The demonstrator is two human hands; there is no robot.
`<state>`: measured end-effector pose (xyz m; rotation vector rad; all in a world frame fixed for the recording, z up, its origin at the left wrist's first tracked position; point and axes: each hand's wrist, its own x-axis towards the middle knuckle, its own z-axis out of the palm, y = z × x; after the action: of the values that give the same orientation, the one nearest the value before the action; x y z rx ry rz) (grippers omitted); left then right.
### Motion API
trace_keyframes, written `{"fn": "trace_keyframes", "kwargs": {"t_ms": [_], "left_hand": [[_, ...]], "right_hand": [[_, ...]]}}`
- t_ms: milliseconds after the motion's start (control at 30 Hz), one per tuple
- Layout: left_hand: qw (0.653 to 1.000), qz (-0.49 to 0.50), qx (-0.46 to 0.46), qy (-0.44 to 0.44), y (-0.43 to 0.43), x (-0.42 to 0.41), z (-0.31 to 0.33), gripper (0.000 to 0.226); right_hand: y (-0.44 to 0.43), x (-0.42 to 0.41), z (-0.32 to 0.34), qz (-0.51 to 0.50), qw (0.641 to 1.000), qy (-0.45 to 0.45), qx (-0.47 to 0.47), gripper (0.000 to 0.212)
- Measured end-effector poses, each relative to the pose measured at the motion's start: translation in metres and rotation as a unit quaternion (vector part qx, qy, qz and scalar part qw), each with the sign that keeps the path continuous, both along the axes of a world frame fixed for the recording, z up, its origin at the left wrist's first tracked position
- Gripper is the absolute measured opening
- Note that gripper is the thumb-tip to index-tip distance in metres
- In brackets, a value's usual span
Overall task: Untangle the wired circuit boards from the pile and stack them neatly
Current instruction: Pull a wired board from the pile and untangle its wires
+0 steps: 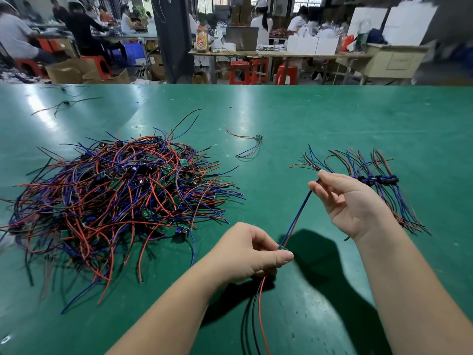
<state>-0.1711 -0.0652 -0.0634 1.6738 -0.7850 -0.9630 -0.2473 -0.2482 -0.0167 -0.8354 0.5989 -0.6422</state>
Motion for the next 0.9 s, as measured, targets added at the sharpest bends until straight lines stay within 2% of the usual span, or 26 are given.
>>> {"fn": "trace_keyframes", "kwargs": {"t_ms": [200, 667, 800, 900], "left_hand": [[1.000, 0.010, -0.002, -0.010, -0.0015, 0.0002, 0.0014, 0.018], [1.000, 0.010, 0.011, -0.027, -0.0007, 0.0023, -0.0037, 0.020], [1.000, 0.006, 0.012, -0.028, -0.0002, 0.0014, -0.0020, 0.019], [0.999, 0.004, 0.016, -0.037, -0.0004, 0.0013, -0.0014, 0.020]], "right_hand": [[0.0030, 0.0012, -0.0004, 0.012, 0.998, -0.019, 0.064, 0.020], [0.0051, 0.0071, -0.0022, -0.009, 1.000, -0.001, -0.016, 0.023], [0.0057, 0.0044, -0.0006, 0.019, 1.000, -0.007, -0.010, 0.032], [0.0047, 0.0019, 0.0009, 0.018, 1.000, 0.001, -0.008, 0.019]]}}
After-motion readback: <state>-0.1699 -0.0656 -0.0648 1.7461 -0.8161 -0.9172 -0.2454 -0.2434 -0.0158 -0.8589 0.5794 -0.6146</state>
